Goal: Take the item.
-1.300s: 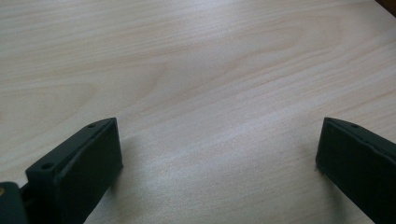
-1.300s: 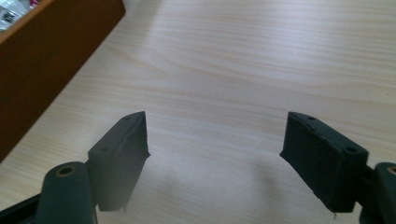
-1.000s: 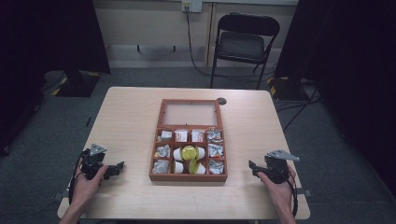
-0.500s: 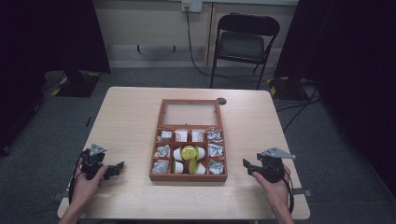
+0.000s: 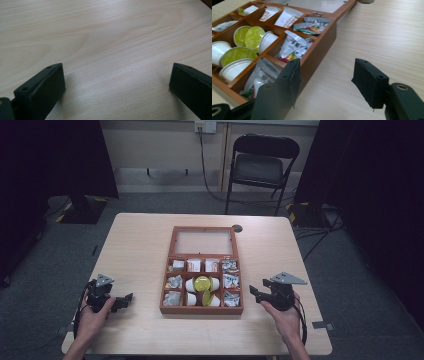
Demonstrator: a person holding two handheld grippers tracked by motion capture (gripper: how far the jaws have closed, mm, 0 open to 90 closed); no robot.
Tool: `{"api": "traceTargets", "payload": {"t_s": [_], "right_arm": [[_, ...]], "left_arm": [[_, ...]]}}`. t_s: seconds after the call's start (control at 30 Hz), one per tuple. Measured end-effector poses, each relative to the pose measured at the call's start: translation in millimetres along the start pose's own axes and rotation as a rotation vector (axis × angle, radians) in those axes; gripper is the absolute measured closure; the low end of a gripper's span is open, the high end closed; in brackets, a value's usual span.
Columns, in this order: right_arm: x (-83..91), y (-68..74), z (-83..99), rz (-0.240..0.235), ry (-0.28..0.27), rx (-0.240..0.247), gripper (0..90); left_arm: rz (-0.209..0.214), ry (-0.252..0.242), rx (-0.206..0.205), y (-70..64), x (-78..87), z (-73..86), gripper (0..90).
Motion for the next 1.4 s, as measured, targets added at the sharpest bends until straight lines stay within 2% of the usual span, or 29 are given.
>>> {"api": "traceTargets", "payload": {"t_s": [0.2, 0.43, 1.07, 1.23, 1.3, 1.4], "right_arm": [[-4.8, 10.0, -3.1, -0.025, 0.005, 0.026, 42.9], [-4.4, 17.4, -12.2, -0.045, -0.003, 0.034, 44.5], [-21.9, 64.2, -42.7, -0.132, -0.004, 0.135, 46.4], [-29.5, 72.6, -40.2, -0.153, 0.007, 0.14, 46.4], [-32.6, 77.4, -38.9, -0.159, 0.019, 0.156, 46.7], [-34.0, 85.6, -40.9, -0.179, 0.011, 0.167, 46.8]], "left_arm": [[-0.001, 0.0, -0.001, 0.1, 0.0, 0.0, 0.0], [-0.001, 0.0, -0.001, 0.1, 0.0, 0.0, 0.0], [0.0, 0.0, 0.0, 0.0, 0.0, 0.0, 0.0], [-0.001, 0.0, -0.001, 0.1, 0.0, 0.0, 0.0], [-0.001, 0.0, -0.001, 0.1, 0.0, 0.0, 0.0], [-0.001, 0.0, -0.001, 0.1, 0.0, 0.0, 0.0]]}}
Point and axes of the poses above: each handheld gripper's, and its own axes: x roughly backward along the jaws, z roughly out of its underside, y roughly to its left, the point moved 9 cm from there along -x, roughly forward along the jaws, and after that the axes turned 15 degrees about y, right-handed, at the moved point
